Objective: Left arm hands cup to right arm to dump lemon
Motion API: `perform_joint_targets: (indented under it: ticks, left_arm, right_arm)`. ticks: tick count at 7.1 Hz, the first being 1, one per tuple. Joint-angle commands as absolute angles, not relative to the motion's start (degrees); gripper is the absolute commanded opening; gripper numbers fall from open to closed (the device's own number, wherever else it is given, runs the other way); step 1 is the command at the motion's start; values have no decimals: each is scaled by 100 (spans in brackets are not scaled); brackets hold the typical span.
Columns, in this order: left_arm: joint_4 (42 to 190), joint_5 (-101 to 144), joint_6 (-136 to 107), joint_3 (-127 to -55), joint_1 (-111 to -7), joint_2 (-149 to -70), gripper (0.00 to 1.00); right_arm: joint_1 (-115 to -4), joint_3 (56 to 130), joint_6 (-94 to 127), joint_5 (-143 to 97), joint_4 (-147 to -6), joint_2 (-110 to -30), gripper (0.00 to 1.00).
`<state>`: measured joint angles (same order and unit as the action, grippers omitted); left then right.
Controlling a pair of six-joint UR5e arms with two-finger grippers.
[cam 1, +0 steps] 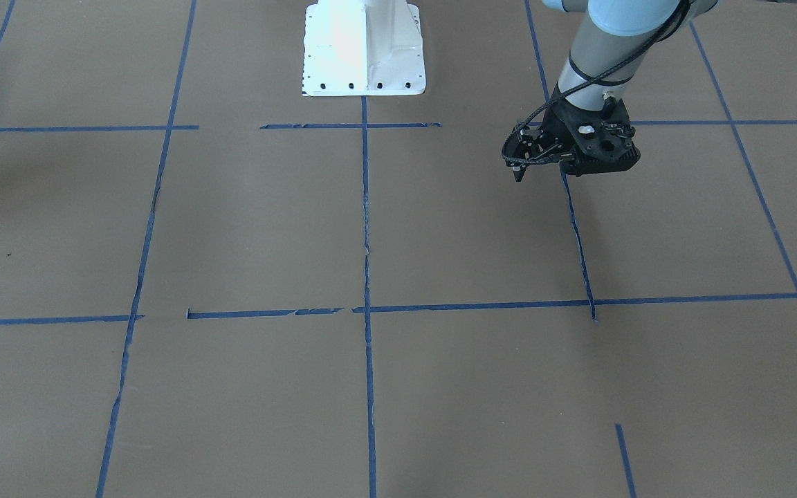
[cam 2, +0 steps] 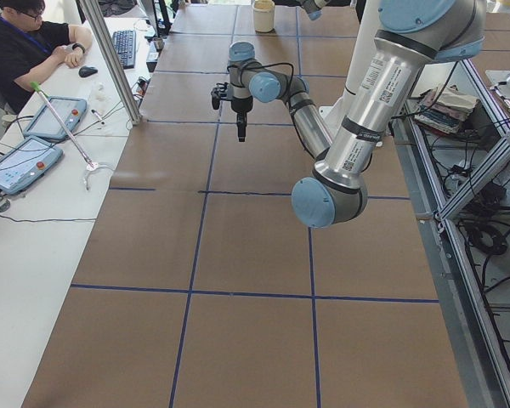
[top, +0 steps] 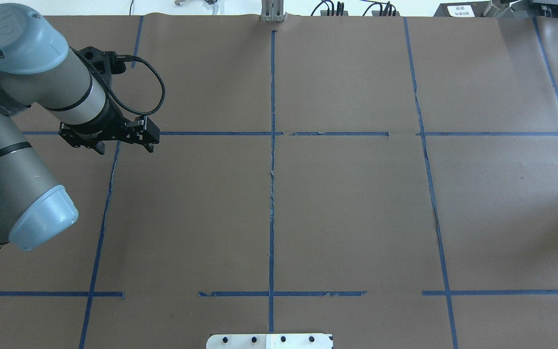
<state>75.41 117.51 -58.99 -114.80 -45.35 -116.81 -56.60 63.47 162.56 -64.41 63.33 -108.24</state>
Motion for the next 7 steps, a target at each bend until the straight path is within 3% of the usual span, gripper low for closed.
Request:
perform_joint_targets:
  ticks: [1,7]
  left_arm:
    - [7541,11751,-5897,-11479,-4526,-11681,100]
    - [7541,11742,-5897,-11470,-4518,-11681,100]
  right_arm:
    - [-5660,6354,16767,-6425,6354,-10819,9]
    - [-5660,6337,17332,-6399,6513,-10819,10]
